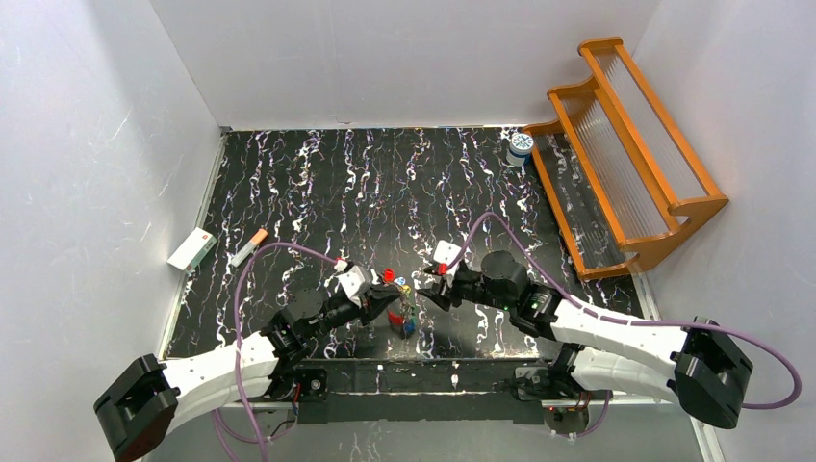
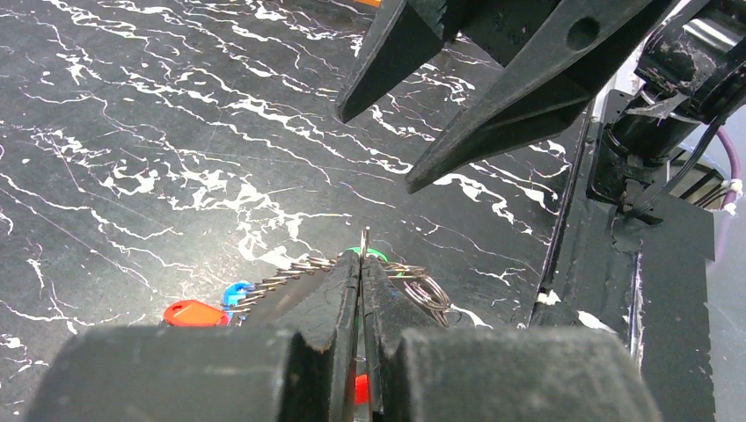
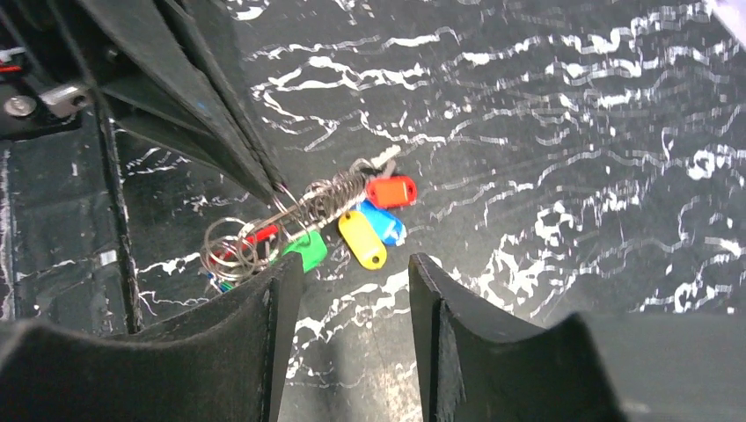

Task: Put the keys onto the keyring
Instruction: Insert the key onto the keyring, then adjust the key on the keyring.

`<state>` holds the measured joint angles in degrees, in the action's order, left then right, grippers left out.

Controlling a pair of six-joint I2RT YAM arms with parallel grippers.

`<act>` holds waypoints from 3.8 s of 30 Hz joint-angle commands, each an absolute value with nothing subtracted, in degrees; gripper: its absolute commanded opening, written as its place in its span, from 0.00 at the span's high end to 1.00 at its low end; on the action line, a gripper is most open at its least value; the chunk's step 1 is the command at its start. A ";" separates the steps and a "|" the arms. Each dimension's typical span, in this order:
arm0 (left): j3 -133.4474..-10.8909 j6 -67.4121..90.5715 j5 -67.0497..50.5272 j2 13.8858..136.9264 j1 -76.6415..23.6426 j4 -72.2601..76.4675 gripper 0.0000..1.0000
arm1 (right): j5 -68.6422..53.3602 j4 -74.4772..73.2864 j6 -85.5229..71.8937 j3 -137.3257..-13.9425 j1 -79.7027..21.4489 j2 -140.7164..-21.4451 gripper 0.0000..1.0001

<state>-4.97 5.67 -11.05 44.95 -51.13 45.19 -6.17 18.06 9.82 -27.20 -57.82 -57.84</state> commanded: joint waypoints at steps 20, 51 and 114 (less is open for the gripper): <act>-5.01 3.08 -16.53 44.57 -51.25 49.83 1.00 | -44.11 28.23 14.31 -31.87 -47.19 -67.85 0.47; -4.99 2.96 -17.35 44.42 -51.27 51.06 1.00 | -46.70 27.96 14.68 -34.47 -47.10 -73.45 0.99; -14.42 -11.35 -20.31 51.05 -51.30 30.50 0.80 | -31.12 -31.90 32.41 -67.76 -54.59 -86.53 0.99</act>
